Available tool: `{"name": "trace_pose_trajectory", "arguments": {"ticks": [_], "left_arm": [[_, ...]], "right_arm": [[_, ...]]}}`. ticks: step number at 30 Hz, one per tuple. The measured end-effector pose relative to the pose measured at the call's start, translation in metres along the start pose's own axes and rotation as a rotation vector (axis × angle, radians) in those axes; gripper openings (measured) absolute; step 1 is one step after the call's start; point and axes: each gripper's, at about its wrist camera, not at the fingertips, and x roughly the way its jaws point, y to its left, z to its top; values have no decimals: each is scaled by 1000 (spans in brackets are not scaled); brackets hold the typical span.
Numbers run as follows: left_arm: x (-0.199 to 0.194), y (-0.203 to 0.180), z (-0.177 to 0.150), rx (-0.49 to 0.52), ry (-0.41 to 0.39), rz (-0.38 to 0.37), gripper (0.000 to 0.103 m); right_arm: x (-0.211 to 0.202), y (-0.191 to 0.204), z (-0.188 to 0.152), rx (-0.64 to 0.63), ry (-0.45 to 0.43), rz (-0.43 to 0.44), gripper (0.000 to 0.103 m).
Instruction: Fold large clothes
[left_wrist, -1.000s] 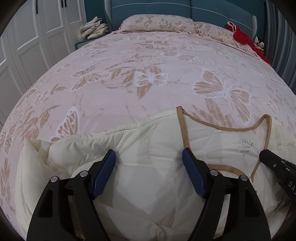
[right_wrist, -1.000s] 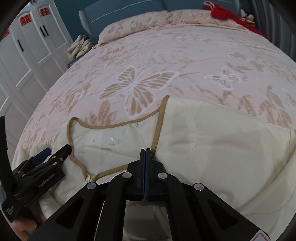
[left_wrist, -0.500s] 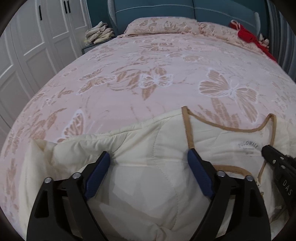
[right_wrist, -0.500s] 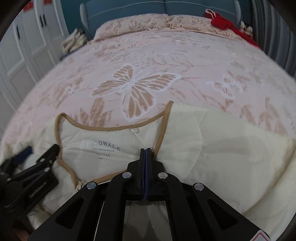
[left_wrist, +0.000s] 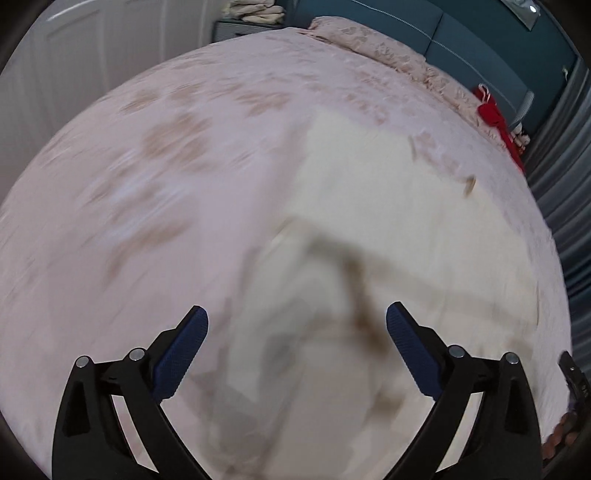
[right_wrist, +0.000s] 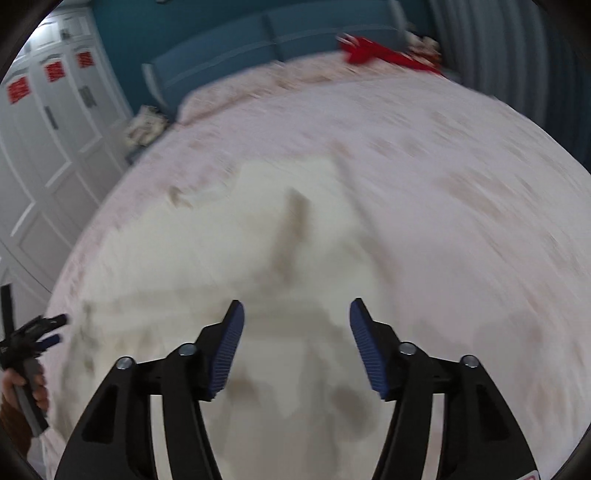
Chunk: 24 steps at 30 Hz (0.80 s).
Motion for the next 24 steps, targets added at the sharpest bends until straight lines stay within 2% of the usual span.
{"name": "trace_pose_trajectory", "arguments": {"ticks": [3, 6, 8, 11, 13, 14, 15, 16, 17, 18, 22, 24], "left_arm": [[-19, 23, -46, -7, 50, 7, 96], [-22, 44, -83, -98, 119, -32, 96], [-26, 50, -95, -137, 110, -48, 96], [-30, 44, -102, -116, 105, -61, 95], [-31, 38, -104, -103, 113, -62, 83], [-32, 35, -104, -96, 121, -77, 68], [-34, 33, -107, -98, 130, -90, 54], [-37, 31, -107, -104, 141, -110, 47], [-41, 29, -107, -103, 142, -116, 32], [-45, 28, -107, -97, 138, -108, 20], [-72, 23, -106, -68, 101, -135, 8], [-94, 20, -105, -48, 69, -147, 7]], "right_arm": [[-28, -47, -50, 150, 76, 20, 67], [-34, -74, -87, 276, 132, 41, 67], [-33, -81, -105, 323, 147, 57, 67], [-24, -83, -115, 394, 165, 120, 67], [-20, -80, -117, 413, 156, 128, 68], [-18, -78, -117, 427, 152, 125, 68], [-16, -75, -116, 439, 149, 128, 61], [-17, -73, -115, 452, 147, 142, 43], [-17, -68, -114, 454, 155, 153, 32], [-17, -63, -112, 442, 163, 153, 12], [-41, -49, -103, 352, 119, 140, 5], [-60, -48, -100, 320, 99, 158, 4]]}}
